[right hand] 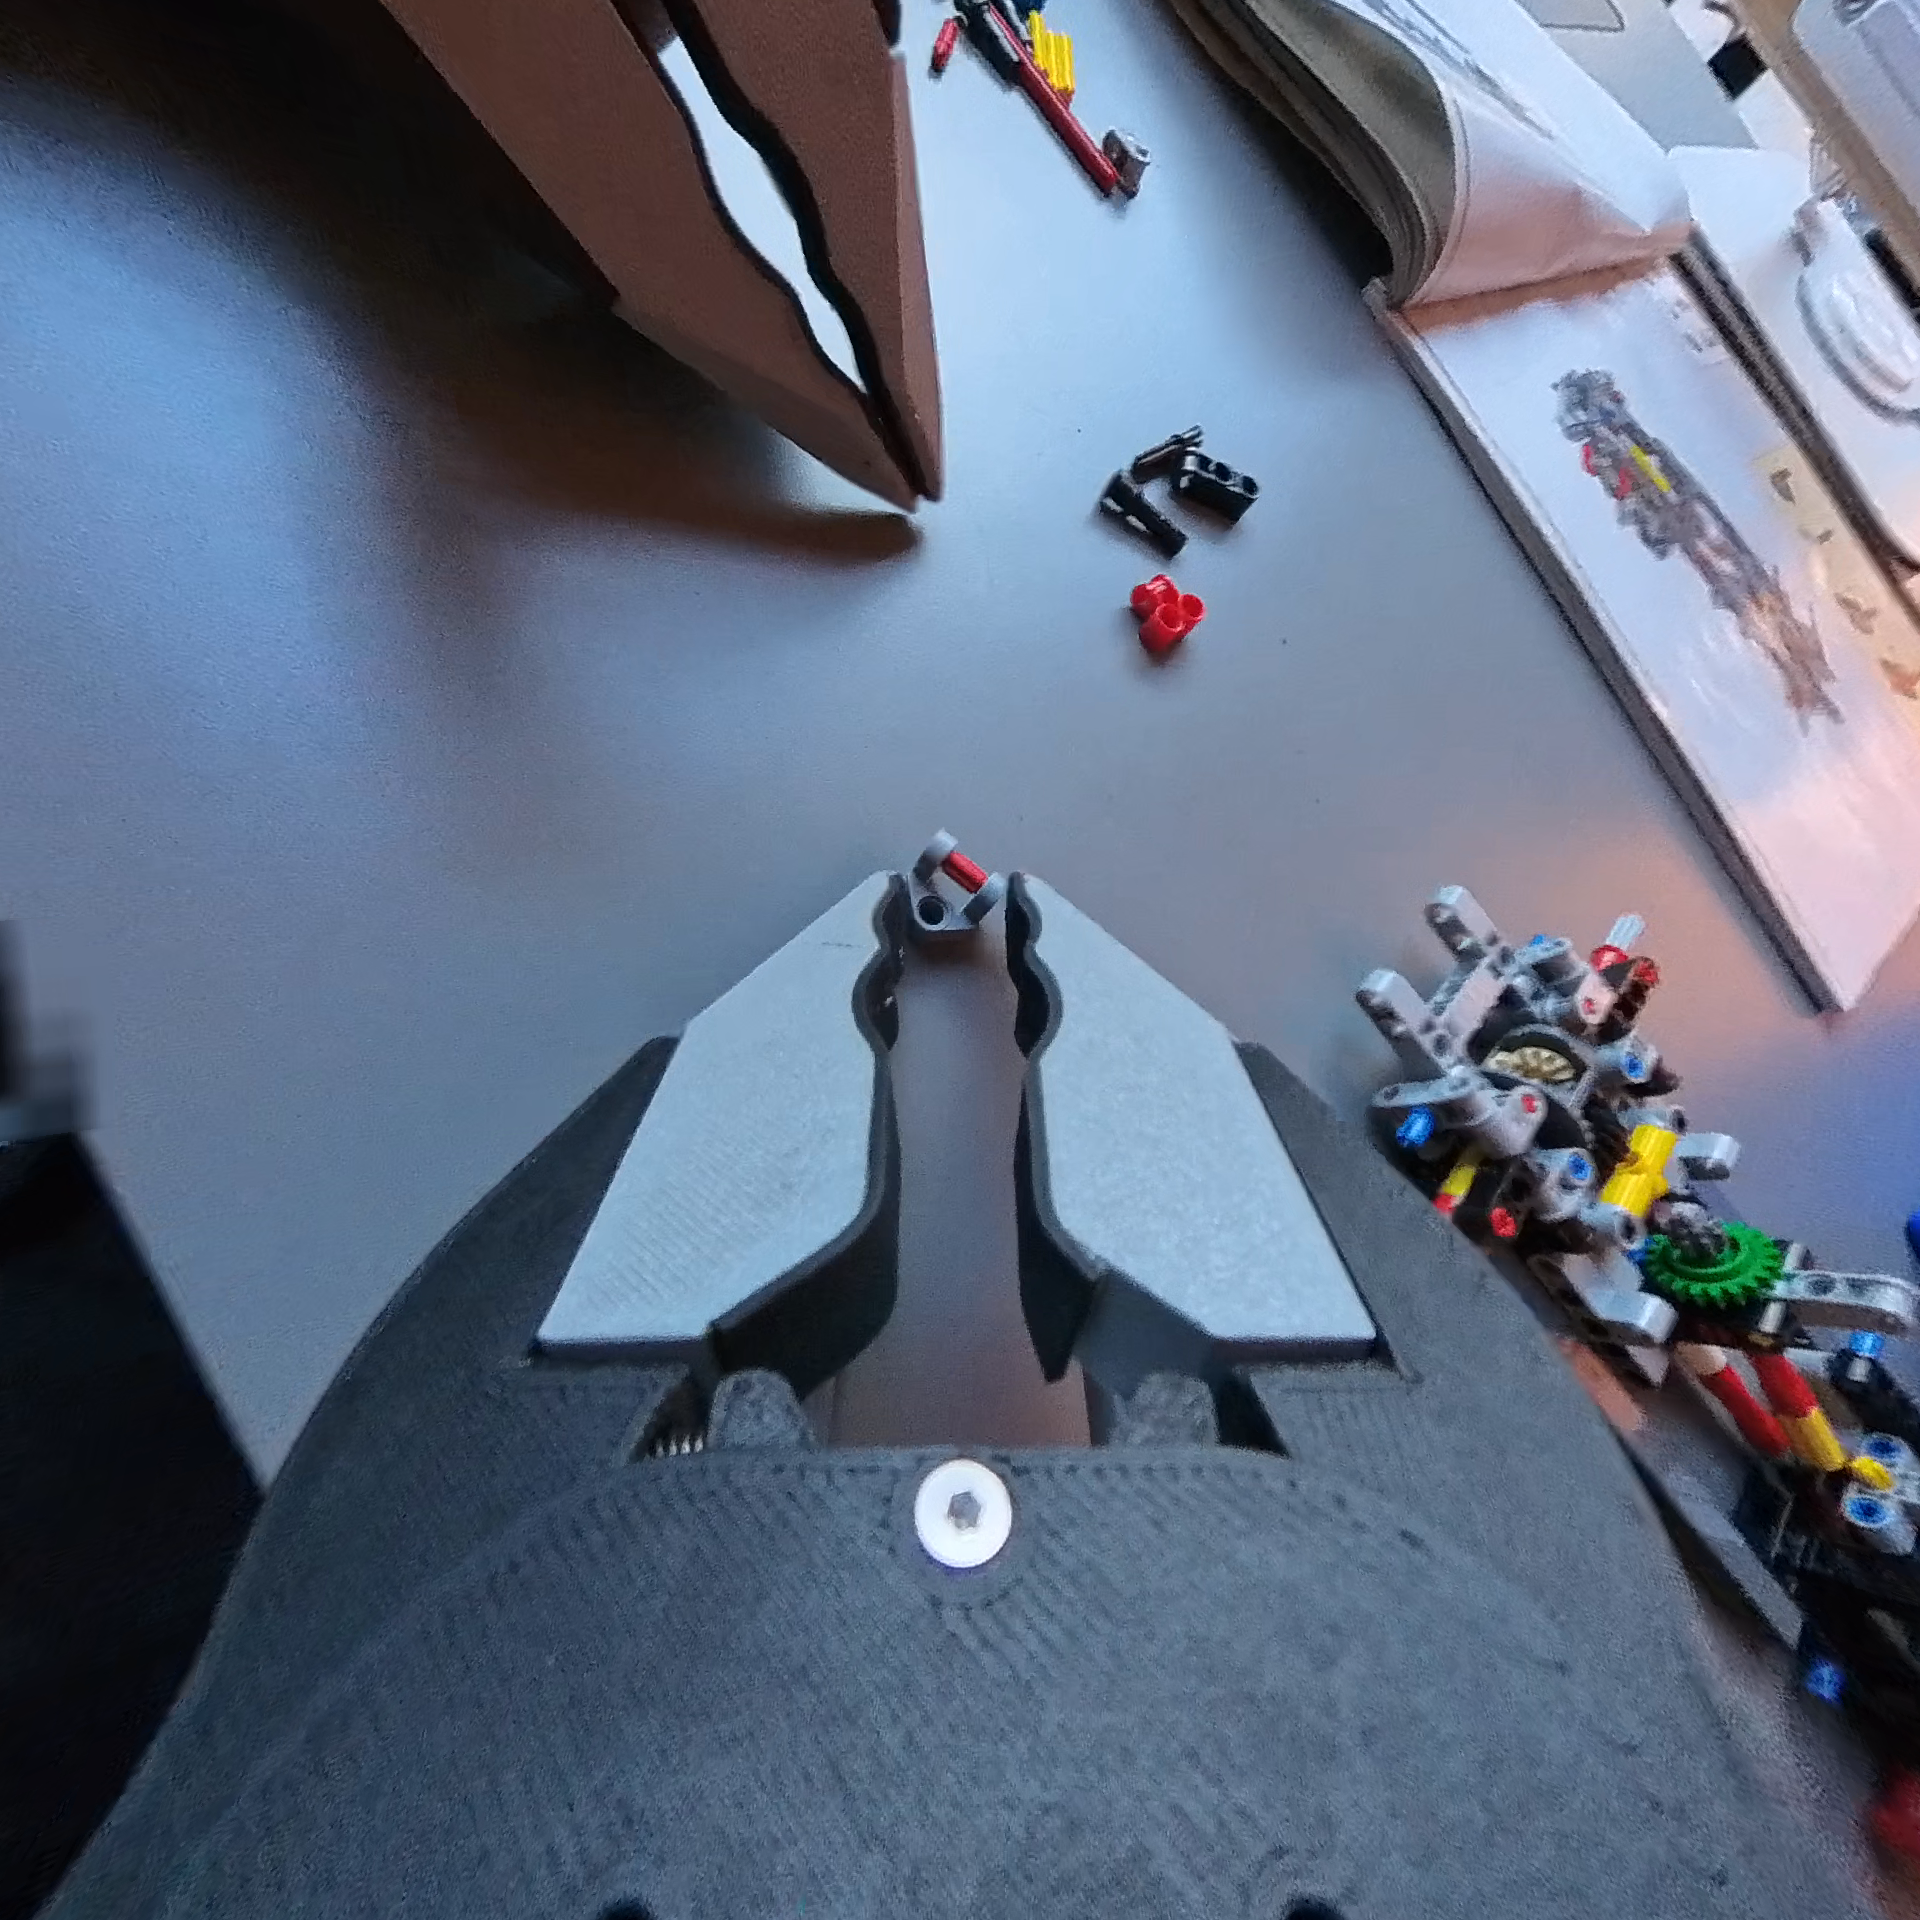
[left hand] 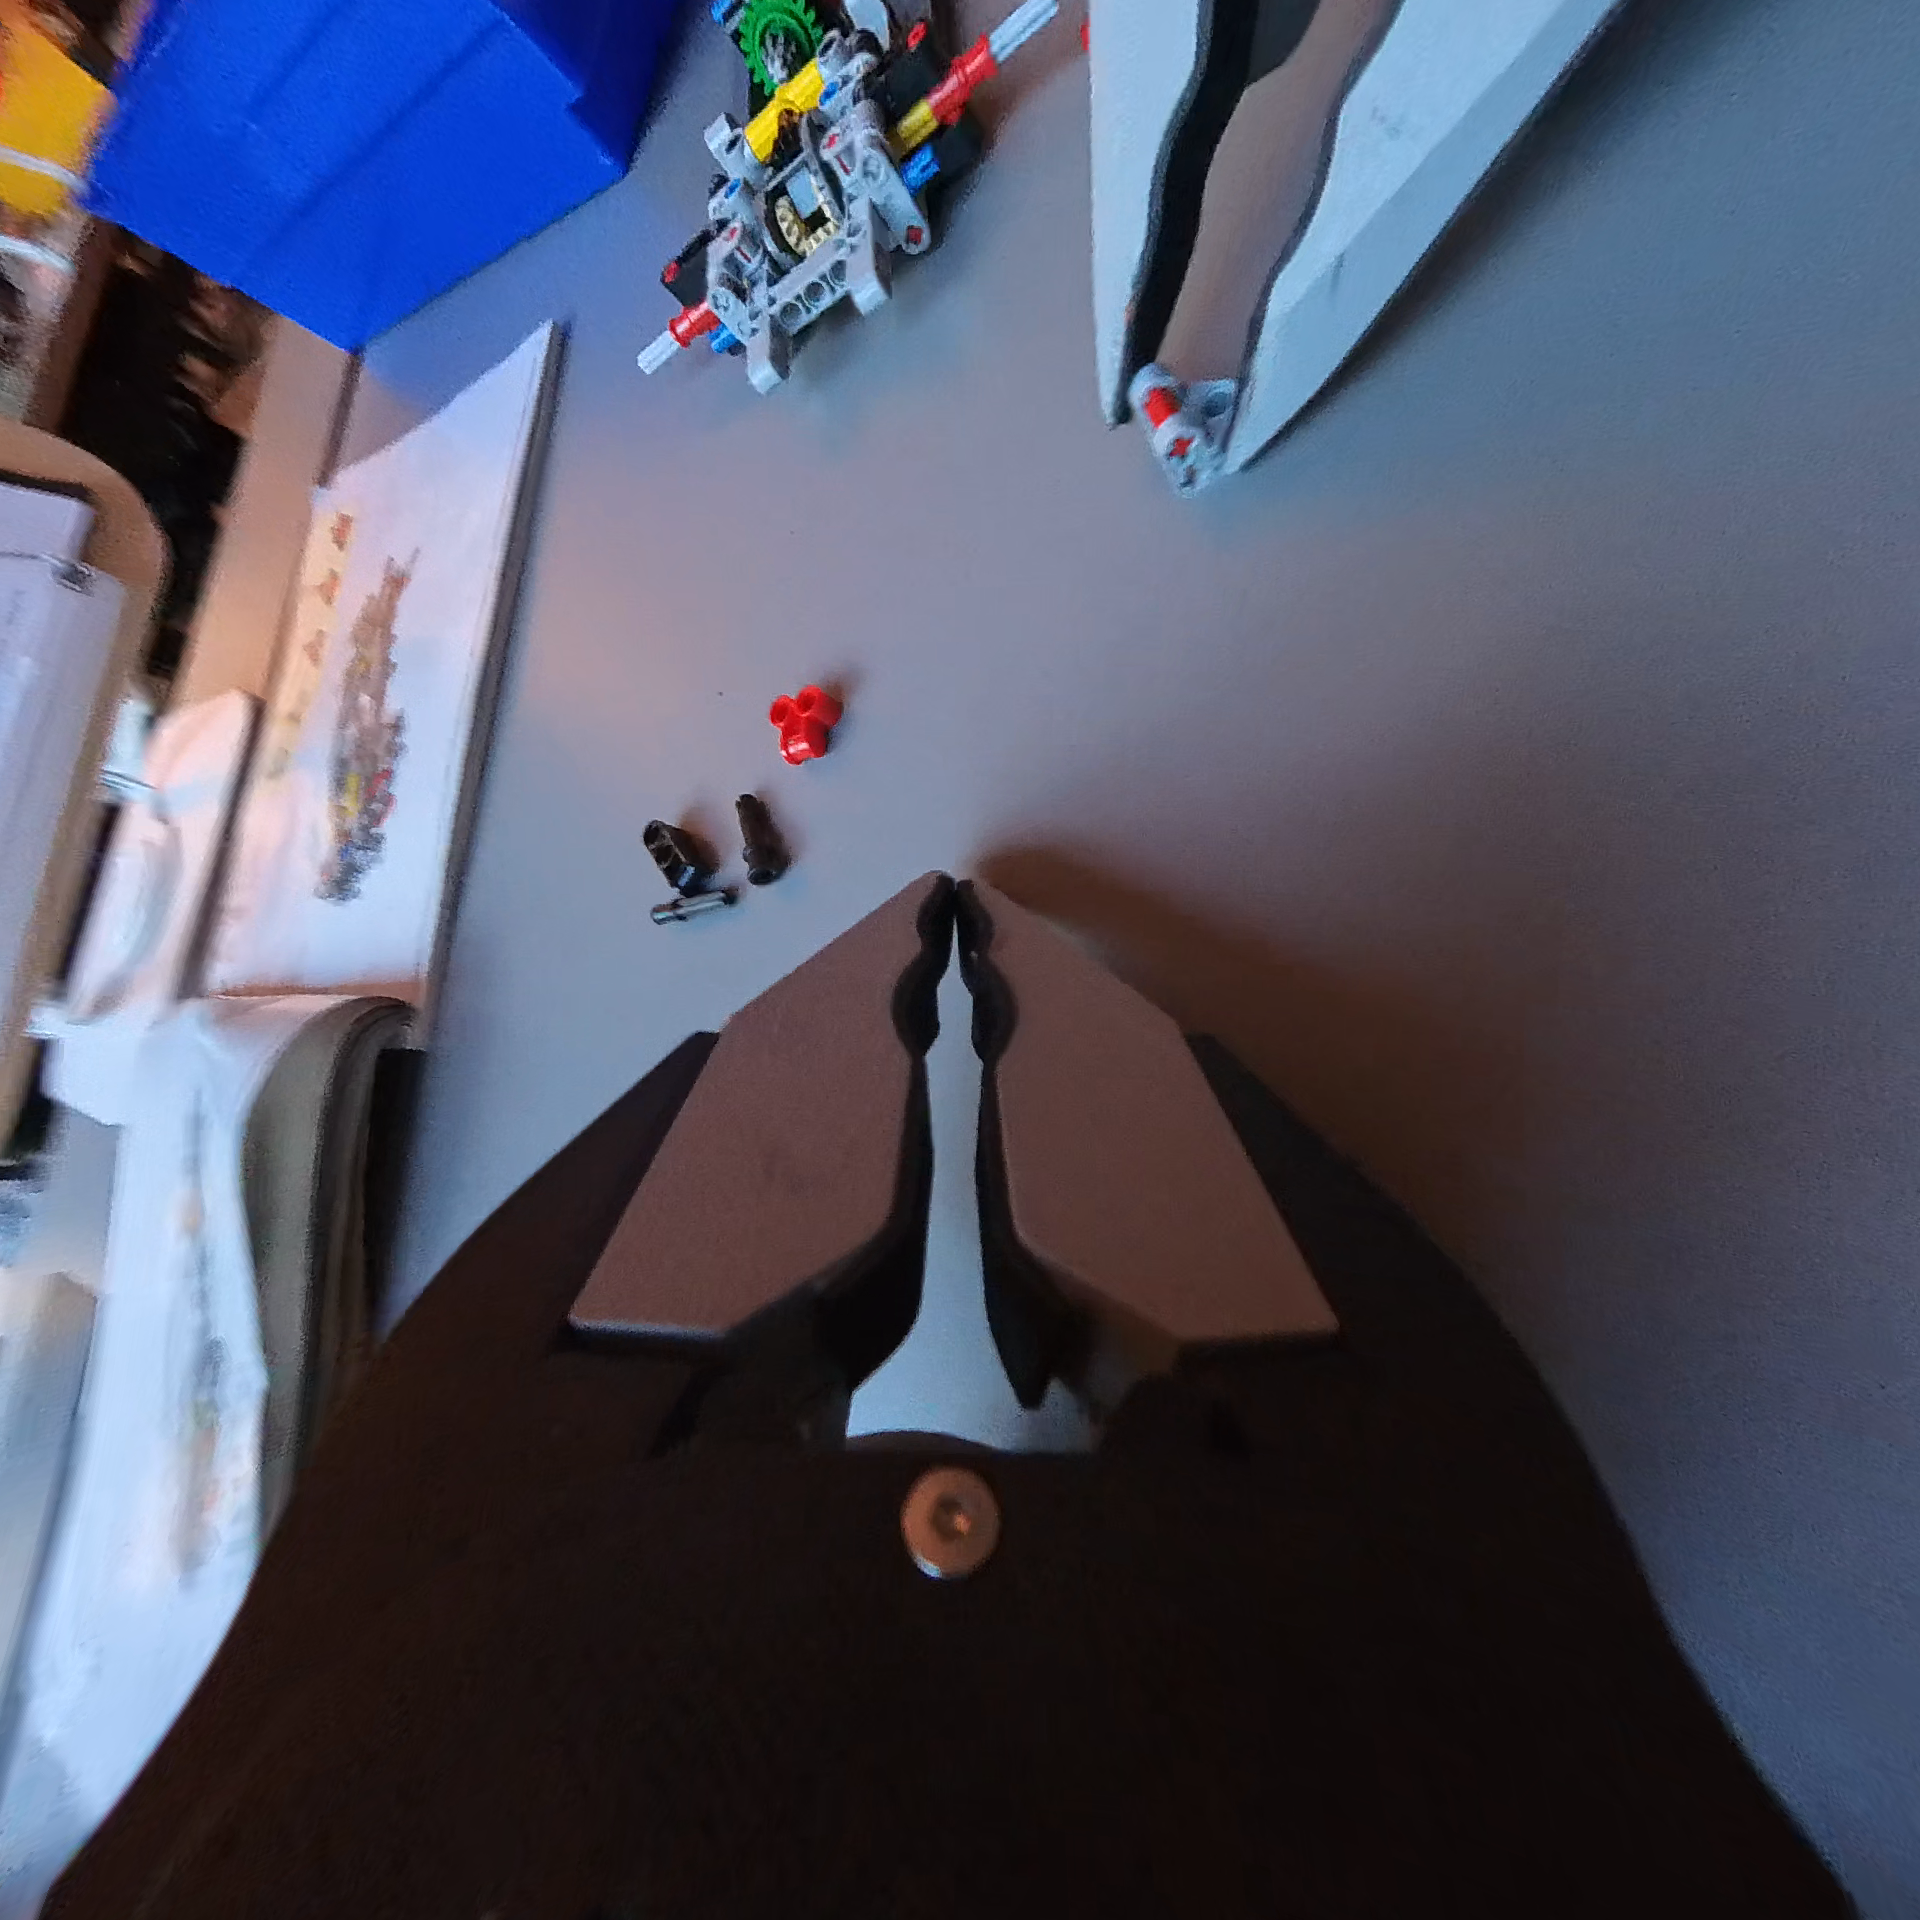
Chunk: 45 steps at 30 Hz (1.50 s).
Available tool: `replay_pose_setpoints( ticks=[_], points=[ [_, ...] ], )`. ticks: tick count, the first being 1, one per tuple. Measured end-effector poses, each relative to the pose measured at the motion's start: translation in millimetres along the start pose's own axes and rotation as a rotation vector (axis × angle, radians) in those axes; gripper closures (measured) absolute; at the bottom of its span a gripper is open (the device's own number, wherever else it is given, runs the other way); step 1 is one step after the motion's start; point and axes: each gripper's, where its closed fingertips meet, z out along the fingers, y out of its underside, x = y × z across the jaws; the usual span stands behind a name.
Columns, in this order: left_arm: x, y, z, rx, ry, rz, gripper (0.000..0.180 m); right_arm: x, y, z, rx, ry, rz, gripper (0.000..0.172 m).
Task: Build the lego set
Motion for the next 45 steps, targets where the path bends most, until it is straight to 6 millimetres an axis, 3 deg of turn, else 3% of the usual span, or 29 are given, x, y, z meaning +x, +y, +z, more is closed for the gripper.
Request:
replay_pose_setpoints(
  ticks=[4, 8, 14, 21, 26, 32, 38, 45],
  points=[
    [4, -1, -1, 0.016, 0.201, -0.199, 0.18, 16, -8, 11, 0.015, 0.103, -0.091, 0.156],
    [10, -3, -3, 0.032, 0.35, -0.303, 0.18, 23, -33, 25, 0.081, 0.17, -0.235, 0.156],
    [3, 0, 0, 0.013, 0.259, -0.279, 0.18, 36, -91, 40, 0.241, 0.162, -0.327, 0.156],
    [-32, 3, -6, 0.076, 0.146, -0.492, 0.178, 51, -146, 52, 0.503, -0.01, -0.249, 0.156],
    [-54, 7, -17, 0.143, 0.047, -0.557, 0.167, 45, -153, 44, 0.598, -0.246, -0.051, 0.156],
    [-81, 8, -25, 0.199, -0.149, -0.497, 0.152, 43, -153, 47, 0.586, -0.349, 0.128, 0.156],
    [-83, -10, -36, 0.281, -0.217, -0.424, 0.152, 26, -158, 49, 0.58, -0.587, 0.376, 0.156],
    [-84, -19, -47, 0.284, -0.29, -0.335, 0.161, 25, -164, 38, 0.631, -0.861, 0.645, 0.157]
  ],
)
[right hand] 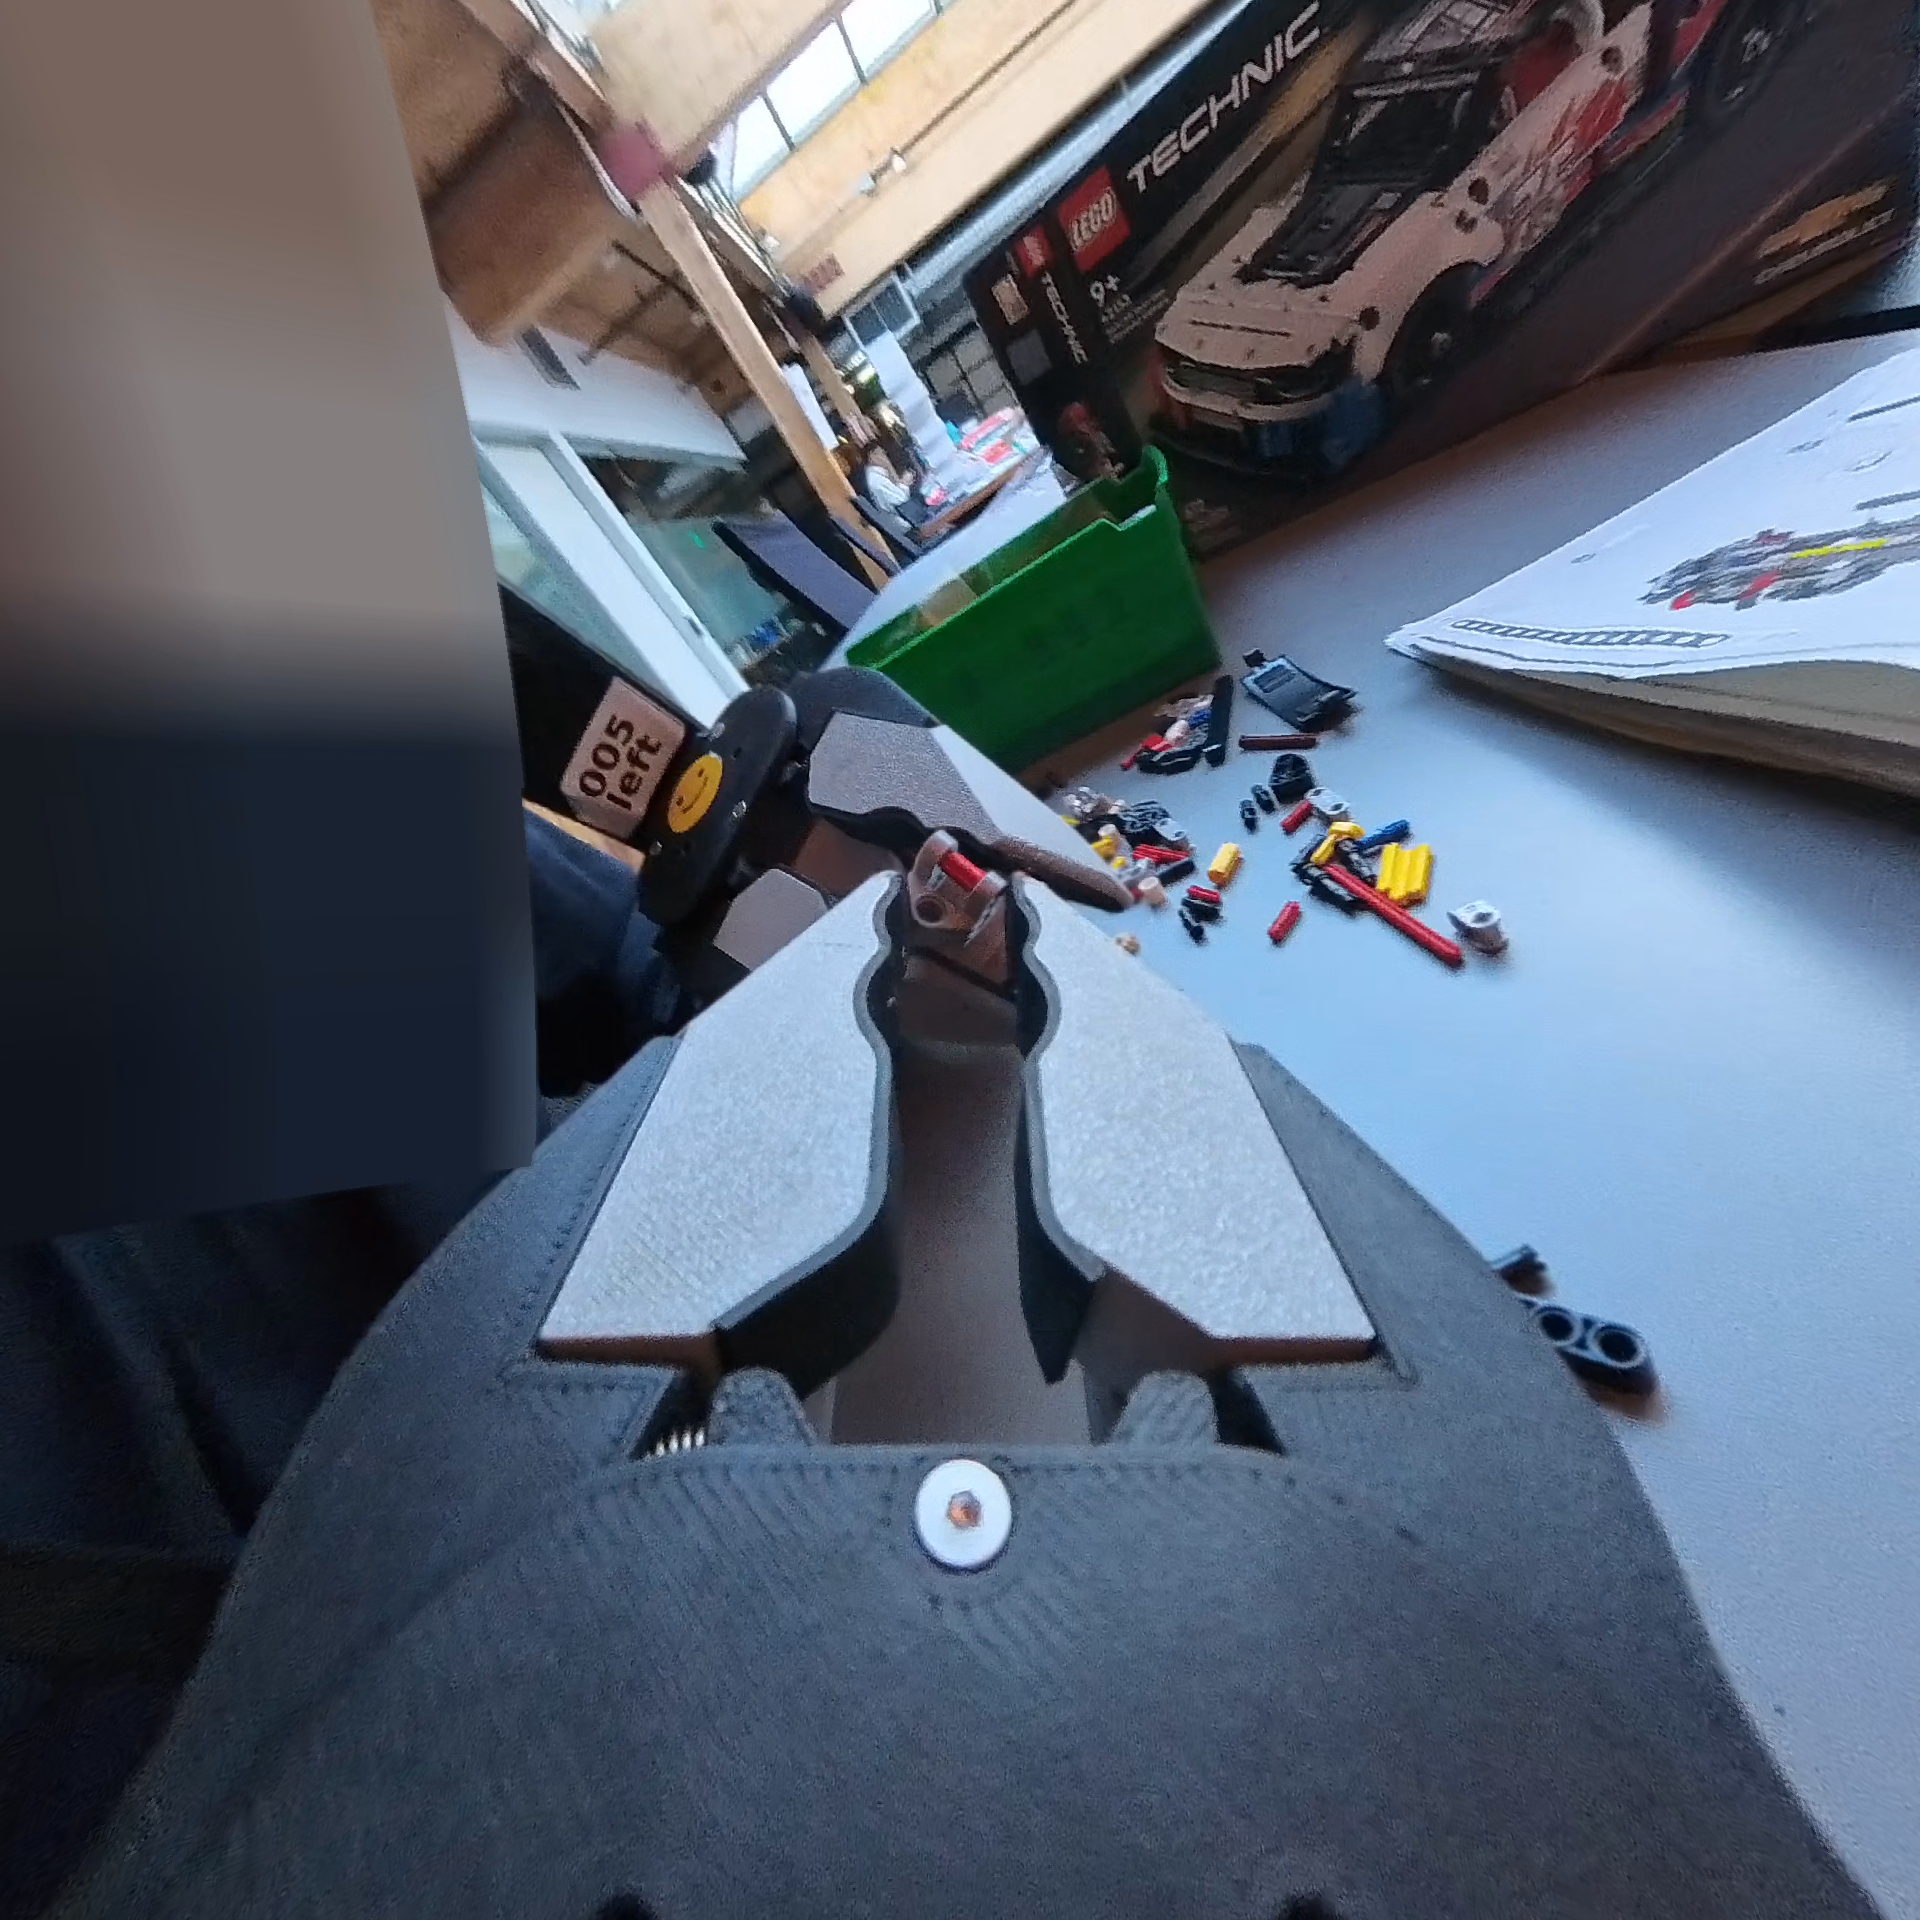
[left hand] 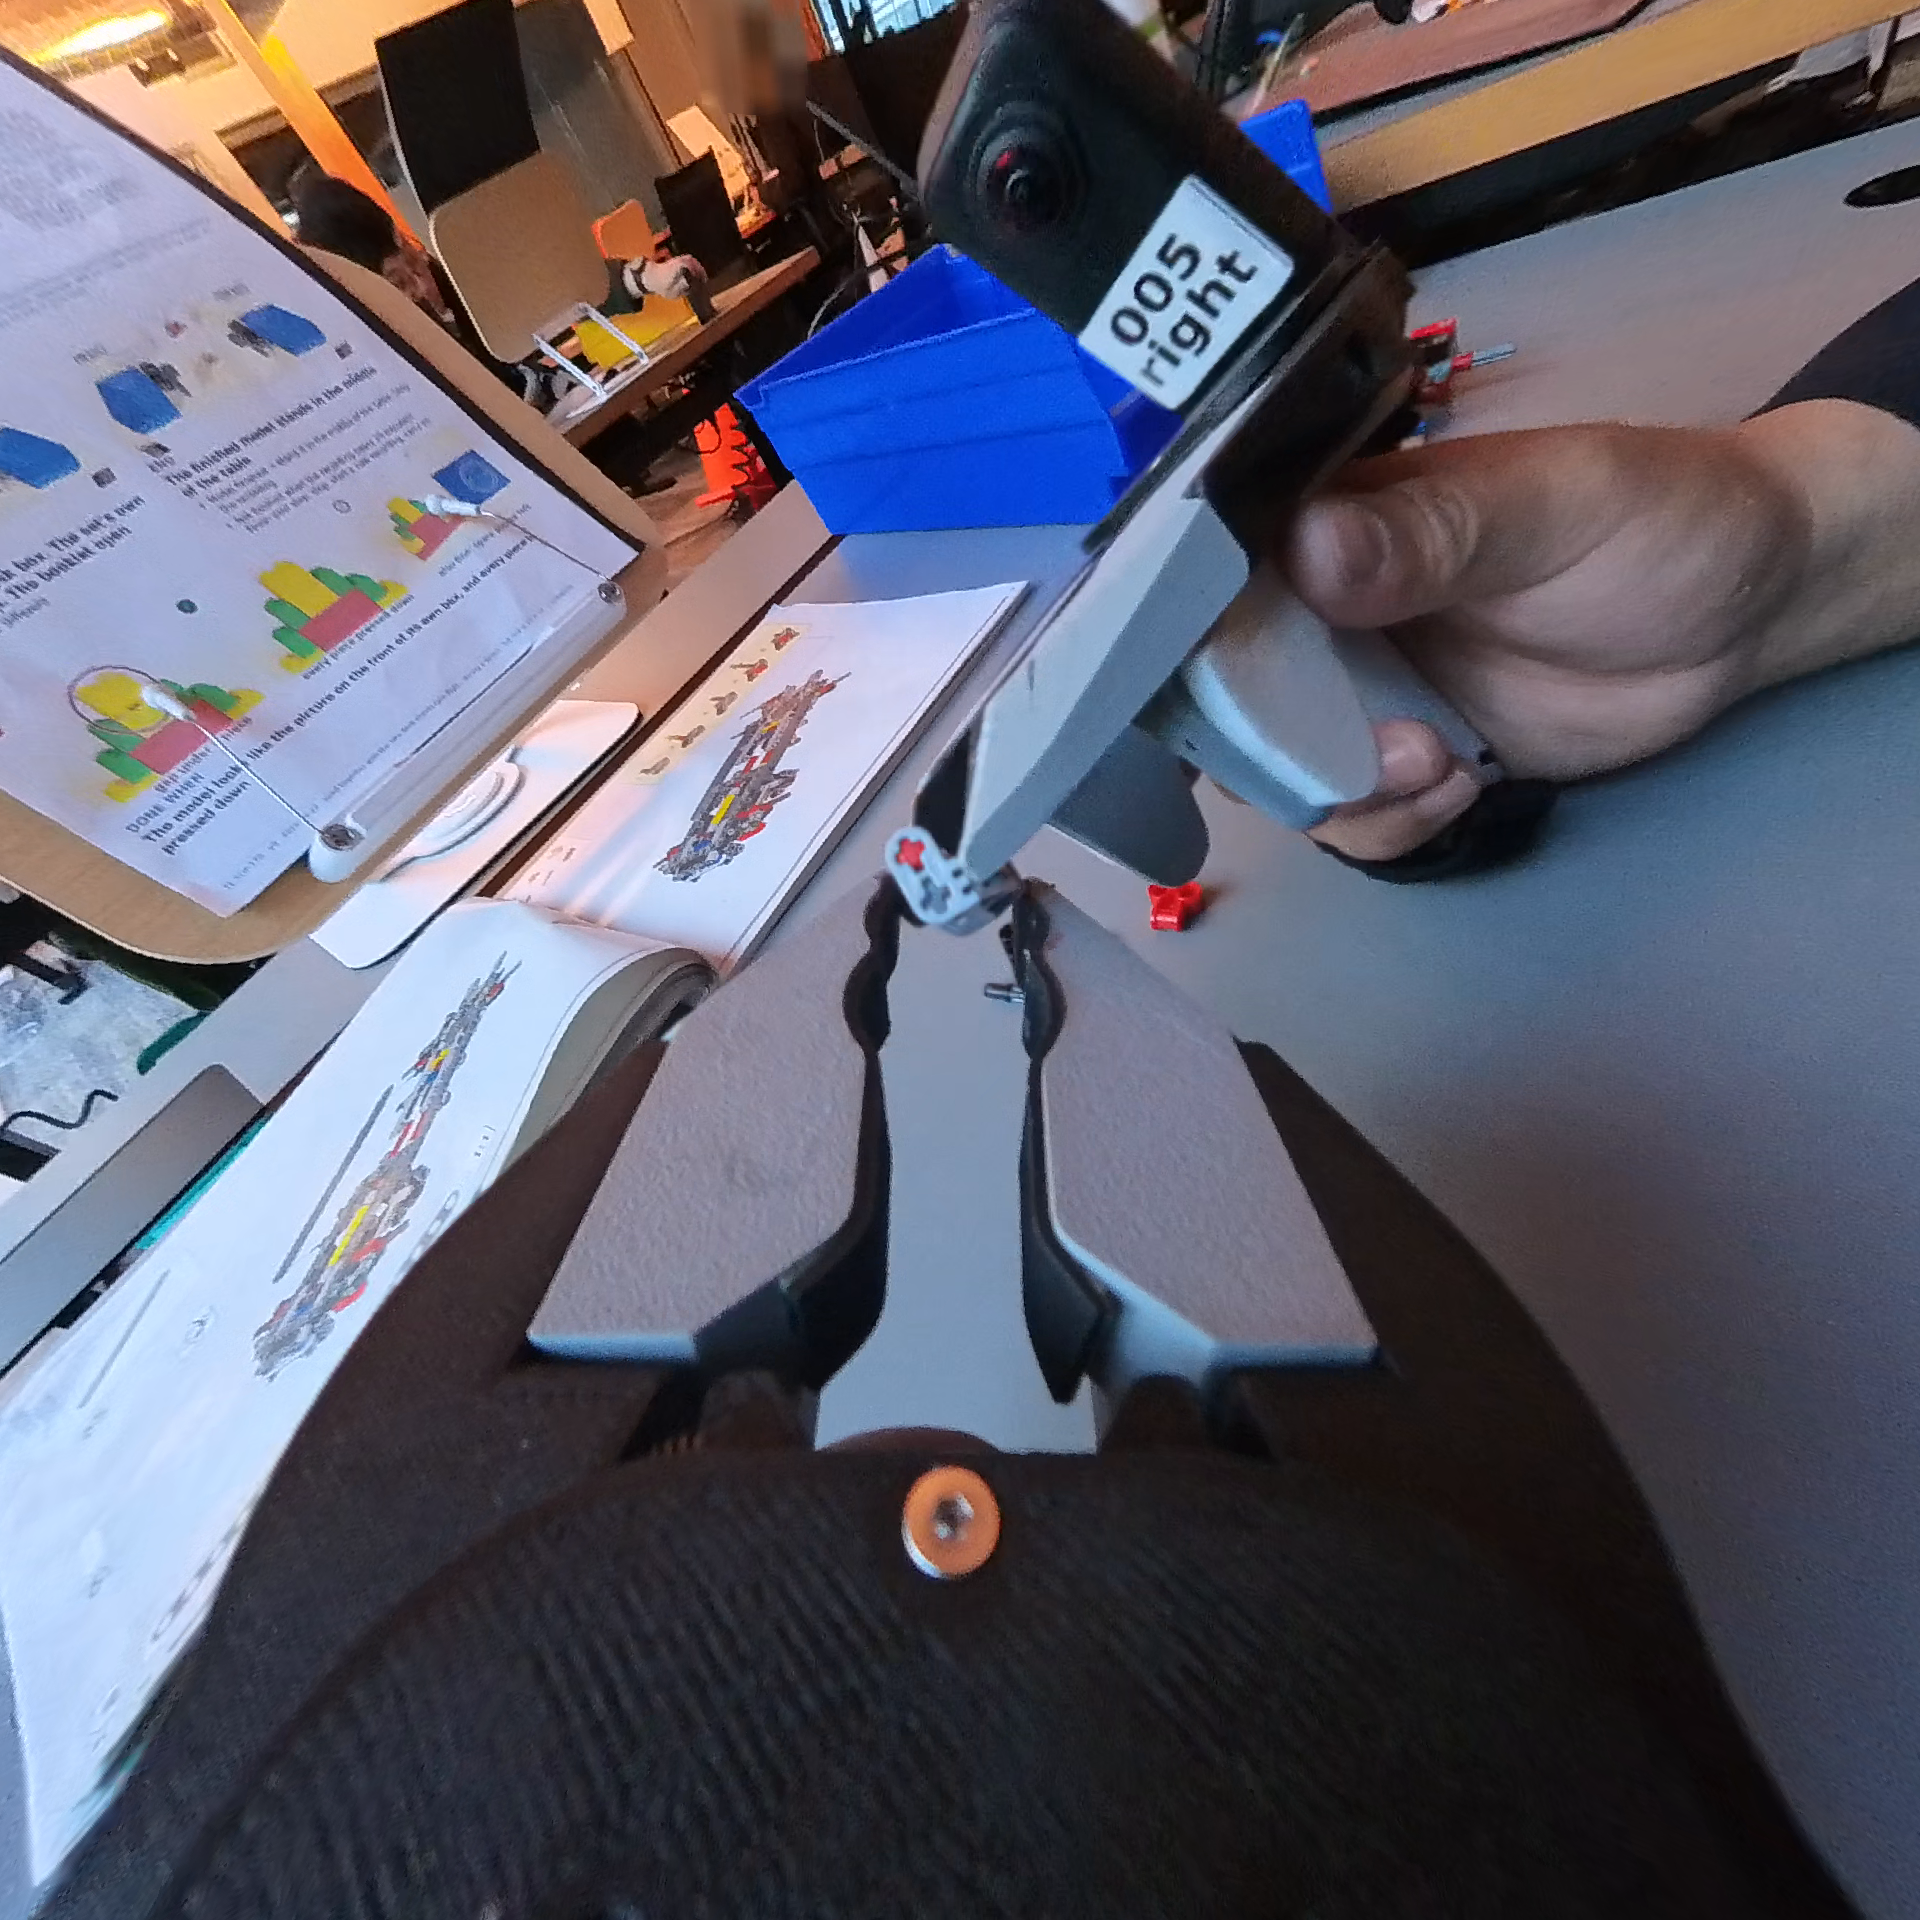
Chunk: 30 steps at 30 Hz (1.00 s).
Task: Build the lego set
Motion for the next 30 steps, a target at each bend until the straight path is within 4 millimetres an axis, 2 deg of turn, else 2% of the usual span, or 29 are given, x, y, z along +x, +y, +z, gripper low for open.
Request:
replay_pose_setpoints(
  ticks=[6, 11, 16, 20, 24, 28, 30],
  points=[
    [-2, -13, -9, 0.054, -0.026, 0.027, 0.164, 4, -3, -5, 0.032, -0.028, 0.087, 0.157],
    [-2, -10, -9, 0.036, -0.019, 0.012, 0.164, 8, -2, -5, 0.017, -0.011, 0.082, 0.157],
    [3, -4, -9, 0.008, 0.053, -0.081, 0.165, 9, 6, -6, -0.033, 0.009, 0.073, 0.158],
    [6, 0, -15, 0.003, 0.135, -0.226, 0.166, 7, 9, -4, -0.068, 0.03, -0.002, 0.159],
    [11, 14, -19, -0.059, 0.185, -0.326, 0.165, 7, 10, -5, -0.094, 0.072, -0.096, 0.161],
    [33, 48, -23, -0.244, 0.229, -0.243, 0.165, 12, 10, -8, -0.113, 0.129, -0.179, 0.162],
    [35, 54, -34, -0.272, 0.203, -0.185, 0.165, 13, 11, -10, -0.127, 0.149, -0.208, 0.163]
  ],
)
